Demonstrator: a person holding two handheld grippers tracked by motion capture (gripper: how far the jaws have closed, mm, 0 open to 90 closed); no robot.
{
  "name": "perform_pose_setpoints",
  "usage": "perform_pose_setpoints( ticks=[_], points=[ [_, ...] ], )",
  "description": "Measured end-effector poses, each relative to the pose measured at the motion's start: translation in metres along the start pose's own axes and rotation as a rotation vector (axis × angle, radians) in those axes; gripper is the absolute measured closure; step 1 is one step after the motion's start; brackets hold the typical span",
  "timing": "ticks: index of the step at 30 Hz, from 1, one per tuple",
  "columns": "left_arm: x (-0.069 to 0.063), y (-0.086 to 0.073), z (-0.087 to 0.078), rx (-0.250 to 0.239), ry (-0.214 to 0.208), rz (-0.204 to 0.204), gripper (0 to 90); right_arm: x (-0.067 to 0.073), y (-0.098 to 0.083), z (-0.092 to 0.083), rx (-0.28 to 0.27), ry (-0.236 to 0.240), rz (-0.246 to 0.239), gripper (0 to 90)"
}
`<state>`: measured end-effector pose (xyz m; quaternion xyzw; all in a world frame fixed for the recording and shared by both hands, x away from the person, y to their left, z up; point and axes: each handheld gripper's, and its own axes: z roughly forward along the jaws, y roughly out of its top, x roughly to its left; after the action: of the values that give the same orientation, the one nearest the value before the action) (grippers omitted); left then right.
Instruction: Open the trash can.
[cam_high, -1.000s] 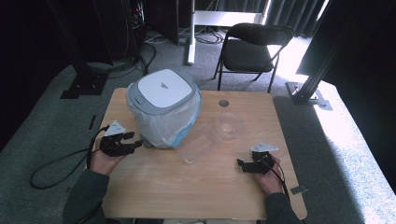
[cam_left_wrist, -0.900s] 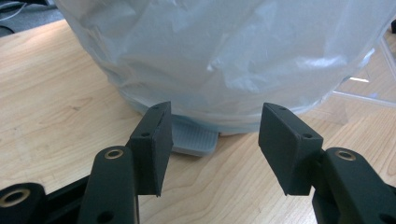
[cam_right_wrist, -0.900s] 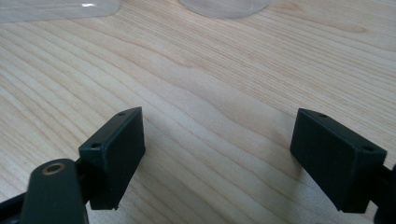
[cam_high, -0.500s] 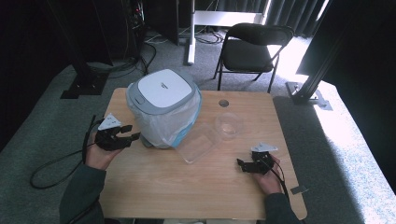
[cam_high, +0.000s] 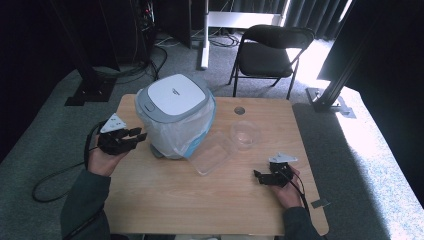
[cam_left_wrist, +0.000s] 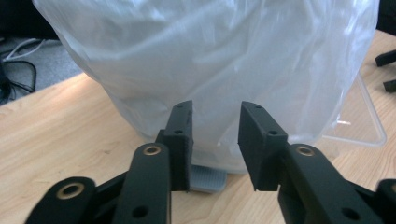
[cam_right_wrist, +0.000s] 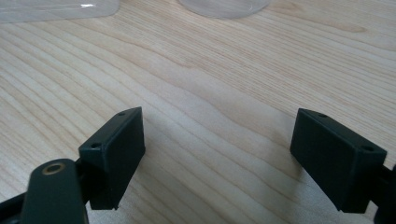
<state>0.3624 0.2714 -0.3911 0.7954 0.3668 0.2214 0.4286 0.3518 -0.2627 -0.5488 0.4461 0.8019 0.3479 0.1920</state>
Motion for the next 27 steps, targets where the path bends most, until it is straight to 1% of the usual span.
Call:
perform_pose_setpoints(
  ticks=[1,3,7,11,13,16,20,27],
  points=[
    [0.001,0.004,-0.003,-0.007,0.006,0.004,69.9,0.000,0.000,0.000,0.000,0.000,0.000,16.8],
    [0.003,0.008,-0.005,-0.005,0.012,0.014,73.0,0.000,0.000,0.000,0.000,0.000,0.001,16.8],
    [0.006,0.015,-0.007,-0.011,0.012,0.014,77.3,0.000,0.000,0.000,-0.001,0.000,-0.001,16.8],
    [0.005,0.022,-0.007,-0.015,0.019,0.023,81.0,0.000,0.000,0.000,-0.001,-0.001,-0.002,16.8],
    [0.005,0.023,-0.008,-0.017,0.020,0.022,84.6,0.000,0.000,0.000,-0.001,-0.001,-0.002,16.8],
    [0.003,0.029,-0.009,-0.023,0.023,0.033,90.0,0.000,0.000,0.000,0.000,-0.001,-0.002,16.8],
    [0.003,0.036,-0.012,-0.031,0.030,0.047,90.0,0.000,0.000,0.000,0.000,0.000,-0.002,16.8],
    [0.007,0.053,-0.017,-0.081,0.029,0.040,90.0,0.000,0.000,0.000,-0.001,-0.001,-0.002,16.8]
  ],
)
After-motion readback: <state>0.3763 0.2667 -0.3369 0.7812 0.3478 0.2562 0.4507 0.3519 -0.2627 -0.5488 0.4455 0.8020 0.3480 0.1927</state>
